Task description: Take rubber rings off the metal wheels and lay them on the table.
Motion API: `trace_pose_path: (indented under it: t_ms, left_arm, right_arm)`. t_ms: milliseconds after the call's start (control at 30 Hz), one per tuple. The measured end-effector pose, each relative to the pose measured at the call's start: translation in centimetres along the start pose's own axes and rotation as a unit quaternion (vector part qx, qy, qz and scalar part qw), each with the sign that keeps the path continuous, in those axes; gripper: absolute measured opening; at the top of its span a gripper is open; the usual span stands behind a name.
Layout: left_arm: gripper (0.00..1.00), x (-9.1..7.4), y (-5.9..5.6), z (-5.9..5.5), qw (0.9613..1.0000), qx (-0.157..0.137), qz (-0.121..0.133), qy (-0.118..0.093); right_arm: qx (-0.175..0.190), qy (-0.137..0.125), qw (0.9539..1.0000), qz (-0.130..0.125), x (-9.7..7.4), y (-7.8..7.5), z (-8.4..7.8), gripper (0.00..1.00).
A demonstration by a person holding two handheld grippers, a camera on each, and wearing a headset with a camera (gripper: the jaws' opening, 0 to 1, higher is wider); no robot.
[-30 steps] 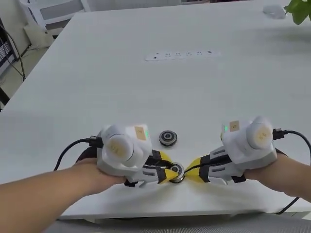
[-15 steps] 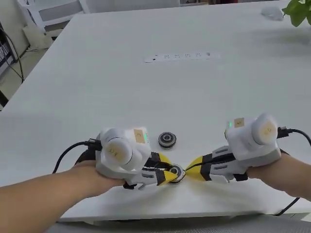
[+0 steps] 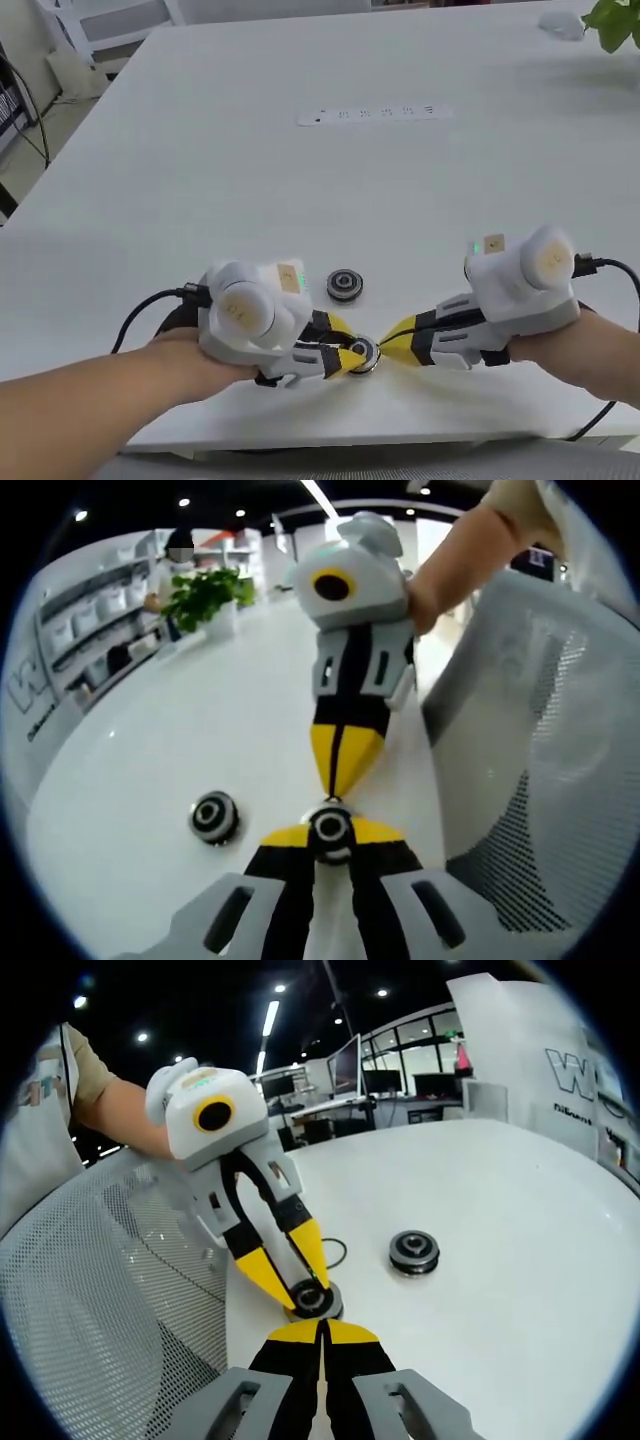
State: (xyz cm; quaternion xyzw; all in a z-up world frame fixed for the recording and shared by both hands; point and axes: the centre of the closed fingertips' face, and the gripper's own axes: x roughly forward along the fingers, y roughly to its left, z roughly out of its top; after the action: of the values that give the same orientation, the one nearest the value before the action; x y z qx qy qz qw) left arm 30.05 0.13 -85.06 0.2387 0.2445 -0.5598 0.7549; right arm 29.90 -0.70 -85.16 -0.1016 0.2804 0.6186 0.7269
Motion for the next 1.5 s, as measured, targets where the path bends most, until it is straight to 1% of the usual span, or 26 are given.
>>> trace_pose_path:
  t_ms: [267, 467, 533, 700, 867, 967, 1033, 1100, 1200, 1300, 1367, 1433, 1500]
  left_arm:
    - [0.12, 0.0, 0.0, 0.0, 1.0, 0.001, -0.001, 0.0]
    - [0.12, 0.0, 0.0, 0.0, 1.0, 0.004, 0.0, 0.001]
    - [0.12, 0.0, 0.0, 0.0, 1.0, 0.004, 0.0, 0.001]
    - [0.12, 0.0, 0.0, 0.0, 1.0, 0.005, 0.0, 0.002]
    - [0.12, 0.0, 0.0, 0.0, 1.0, 0.004, 0.001, 0.002]
    - [0.12, 0.0, 0.0, 0.0, 1.0, 0.004, 0.001, 0.002]
    - [0.12, 0.0, 0.0, 0.0, 1.0, 0.003, 0.002, 0.001]
    - [0.12, 0.0, 0.0, 0.0, 1.0, 0.003, 0.002, 0.0]
    - [0.13, 0.0, 0.0, 0.0, 1.0, 0.004, 0.0, -0.002]
    - [0.13, 0.0, 0.0, 0.0, 1.0, 0.004, 0.0, -0.003]
    - [0.13, 0.0, 0.0, 0.0, 1.0, 0.005, -0.001, -0.003]
    - [0.13, 0.0, 0.0, 0.0, 1.0, 0.006, -0.002, -0.003]
    - [0.13, 0.0, 0.0, 0.0, 1.0, 0.007, -0.002, -0.003]
  right_arm:
    - [-0.02, 0.0, 0.9998, 0.004, 0.1, 0.2, 0.2, 0.0]
    - [-0.018, -0.001, 0.9998, 0.006, 0.2, 0.3, 0.4, 0.0]
    - [-0.01, -0.002, 0.9999, 0.006, 0.3, 0.2, 0.4, 0.0]
    - [-0.011, -0.004, 0.9999, 0.009, 0.4, 0.5, 0.7, 0.0]
    - [-0.012, -0.015, 0.9996, 0.022, 1.1, 1.3, 1.6, 0.0]
    - [-0.014, -0.022, 0.9992, 0.029, 1.4, 1.6, 2.2, 0.0]
    - [-0.022, -0.016, 0.9992, 0.028, 1.3, 1.5, 2.0, 0.0]
    - [-0.022, -0.017, 0.9992, 0.029, 1.2, 1.6, 2.0, 0.0]
    - [-0.02, -0.02, 0.9992, 0.029, 1.0, 1.6, 2.0, 0.0]
    - [-0.012, -0.029, 0.999, 0.03, 0.7, 1.6, 2.2, 0.0]
    - [-0.013, -0.029, 0.999, 0.03, 0.6, 1.6, 2.2, 0.0]
    - [-0.013, -0.027, 0.9991, 0.029, 0.6, 1.5, 2.0, 0.0]
    - [-0.026, -0.019, 0.9992, 0.024, 0.6, 1.3, 1.7, 0.0]
